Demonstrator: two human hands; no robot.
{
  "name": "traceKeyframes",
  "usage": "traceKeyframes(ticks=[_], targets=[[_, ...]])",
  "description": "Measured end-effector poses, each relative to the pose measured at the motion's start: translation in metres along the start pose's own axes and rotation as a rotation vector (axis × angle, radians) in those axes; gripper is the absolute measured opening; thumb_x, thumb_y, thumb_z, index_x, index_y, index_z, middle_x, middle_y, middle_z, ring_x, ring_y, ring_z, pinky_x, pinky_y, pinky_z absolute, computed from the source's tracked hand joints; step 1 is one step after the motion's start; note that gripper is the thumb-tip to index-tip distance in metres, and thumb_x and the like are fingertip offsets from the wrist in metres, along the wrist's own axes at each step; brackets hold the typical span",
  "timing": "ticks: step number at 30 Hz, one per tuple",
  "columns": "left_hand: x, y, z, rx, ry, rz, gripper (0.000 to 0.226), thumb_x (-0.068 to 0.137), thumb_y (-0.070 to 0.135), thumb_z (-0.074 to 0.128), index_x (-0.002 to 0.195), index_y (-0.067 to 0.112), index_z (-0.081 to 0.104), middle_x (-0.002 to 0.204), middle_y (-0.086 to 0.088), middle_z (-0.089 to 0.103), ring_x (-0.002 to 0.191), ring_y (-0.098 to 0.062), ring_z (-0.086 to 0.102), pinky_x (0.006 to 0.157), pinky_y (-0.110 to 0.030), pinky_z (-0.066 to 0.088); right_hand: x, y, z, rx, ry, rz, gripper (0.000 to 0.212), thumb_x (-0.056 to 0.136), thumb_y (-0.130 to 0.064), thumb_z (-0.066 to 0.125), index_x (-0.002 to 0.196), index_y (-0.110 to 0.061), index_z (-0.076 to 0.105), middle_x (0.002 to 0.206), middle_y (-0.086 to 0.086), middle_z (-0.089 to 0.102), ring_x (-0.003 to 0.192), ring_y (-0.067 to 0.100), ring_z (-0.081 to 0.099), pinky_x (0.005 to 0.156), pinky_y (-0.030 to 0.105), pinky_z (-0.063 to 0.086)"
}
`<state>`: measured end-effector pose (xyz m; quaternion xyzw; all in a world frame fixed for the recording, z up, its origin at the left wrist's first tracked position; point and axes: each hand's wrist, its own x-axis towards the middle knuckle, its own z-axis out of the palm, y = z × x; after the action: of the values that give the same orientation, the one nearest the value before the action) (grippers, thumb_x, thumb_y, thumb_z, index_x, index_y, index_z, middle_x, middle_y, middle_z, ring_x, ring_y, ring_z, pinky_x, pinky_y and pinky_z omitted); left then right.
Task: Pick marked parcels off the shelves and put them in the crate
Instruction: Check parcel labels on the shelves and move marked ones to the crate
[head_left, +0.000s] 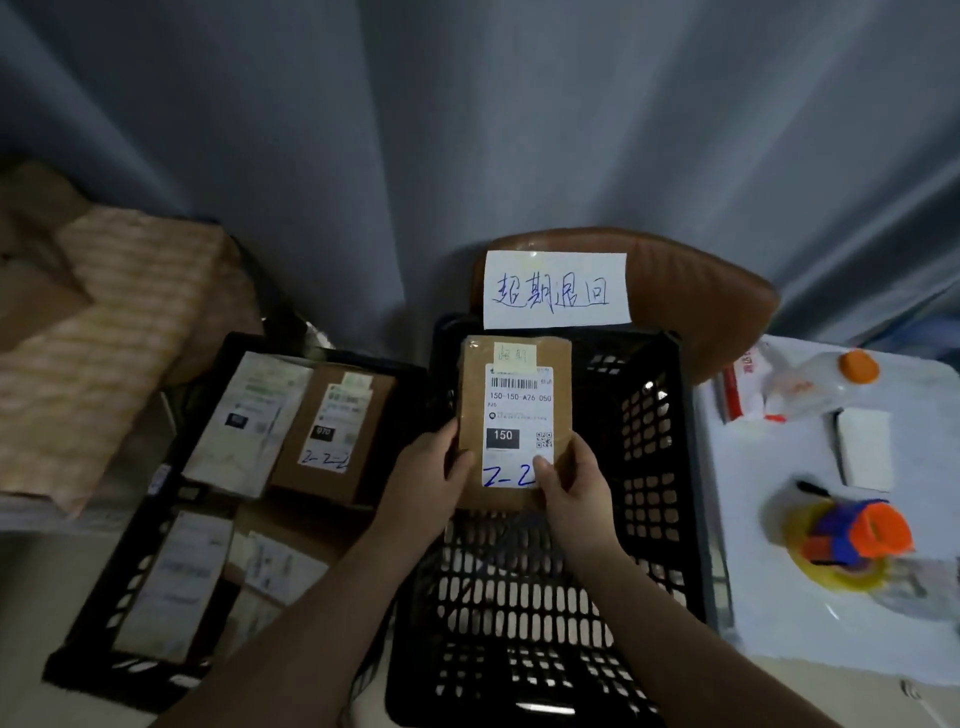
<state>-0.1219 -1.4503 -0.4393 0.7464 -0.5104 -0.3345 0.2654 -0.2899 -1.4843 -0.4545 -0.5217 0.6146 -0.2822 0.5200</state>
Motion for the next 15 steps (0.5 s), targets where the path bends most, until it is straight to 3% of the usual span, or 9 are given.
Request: traceKeyframes(ticks=[2,6,10,15], targets=[[0.017,-0.012,0.013,0.19,0.031,0.035,0.042,0.097,0.033,0.045,0.138,0.021,0.044,0.124,-0.003,0.055,0.115,-0.019,0.047,0.093,-0.03,0.041,0.021,0.013,0.007,-0.054,-0.015,0.02,0.047,0.095,-0.023,0.055,0.14,-0.017,0.041,0.113,-0.01,0.06,0.096,0.0,0.059,0.073,0.013,0.05],[0.04,-0.038,0.032,0.559,0.027,0.063,0.051,0.097,0.038,0.044,0.141,0.012,0.039,0.137,-0.007,0.045,0.128,-0.026,0.036,0.105,-0.04,0.029,0.053,0.04,0.025,-0.095,-0.007,0.065,0.052,0.095,-0.025,0.056,0.143,-0.014,0.037,0.122,-0.001,0.06,0.103,0.01,0.059,0.078,0.021,0.051],[0.049,-0.071,0.038,0.684,0.065,0.223,0.057,0.077,0.028,0.075,0.126,0.005,0.056,0.131,-0.018,0.052,0.12,-0.037,0.049,0.096,-0.052,0.042,0.078,0.058,0.037,-0.097,0.004,0.087,0.049,0.095,-0.022,0.056,0.14,-0.016,0.04,0.118,-0.005,0.06,0.107,0.012,0.058,0.087,0.027,0.051],[0.049,-0.093,0.044,0.715,0.017,0.277,0.066,0.072,0.025,0.079,0.131,0.01,0.053,0.144,-0.019,0.036,0.125,-0.042,0.045,0.093,-0.054,0.045,0.106,0.08,0.062,-0.152,0.032,0.081,0.044,0.094,-0.02,0.058,0.136,-0.013,0.046,0.115,-0.003,0.062,0.101,0.012,0.058,0.082,0.024,0.048]])
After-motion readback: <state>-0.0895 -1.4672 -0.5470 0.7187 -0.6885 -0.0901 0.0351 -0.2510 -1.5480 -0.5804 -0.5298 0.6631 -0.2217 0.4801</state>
